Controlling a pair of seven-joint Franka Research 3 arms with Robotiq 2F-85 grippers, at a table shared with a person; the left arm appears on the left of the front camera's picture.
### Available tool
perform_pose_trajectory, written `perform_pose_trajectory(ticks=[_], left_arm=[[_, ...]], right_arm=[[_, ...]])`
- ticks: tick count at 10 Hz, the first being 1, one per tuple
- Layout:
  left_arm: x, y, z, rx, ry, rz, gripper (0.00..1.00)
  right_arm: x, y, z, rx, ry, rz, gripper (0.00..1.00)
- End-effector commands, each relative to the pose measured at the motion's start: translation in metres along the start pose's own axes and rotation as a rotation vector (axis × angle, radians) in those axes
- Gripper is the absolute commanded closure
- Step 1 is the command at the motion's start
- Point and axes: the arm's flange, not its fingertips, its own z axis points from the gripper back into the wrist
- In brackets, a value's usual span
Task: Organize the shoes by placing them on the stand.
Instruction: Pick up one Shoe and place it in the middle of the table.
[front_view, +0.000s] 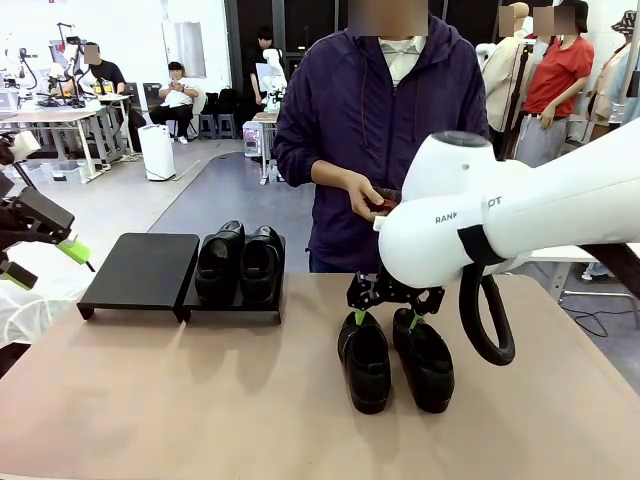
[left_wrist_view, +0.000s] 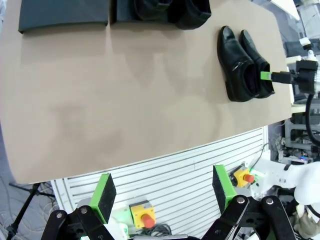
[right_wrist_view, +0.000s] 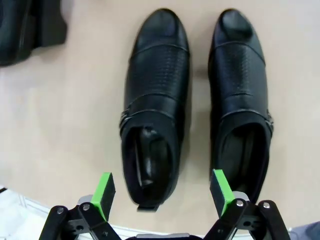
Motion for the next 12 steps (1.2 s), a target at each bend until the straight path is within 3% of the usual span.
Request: perform_pose_trajectory(ticks=[1, 3, 8, 12], left_arm=[[0.000, 0.000, 0.001, -0.020, 0.003, -0.011, 0.00], [0.000, 0.000, 0.001, -0.020, 0.003, -0.011, 0.00], [0.000, 0.000, 0.001, -0.020, 0.003, -0.011, 0.00], [0.000, 0.000, 0.001, -0.020, 0.003, -0.011, 0.00]], right_arm=[[0.006, 0.007, -0.018, -0.063, -0.004, -0.124, 0.00], [0.008, 0.001, -0.028, -0.102, 0.014, -0.195, 0.00], [0.010, 0.004, -0.058, -0.109, 0.111, -0.184, 0.00], [0.011, 0.008, -0.049, -0.140, 0.092, -0.161, 0.00]])
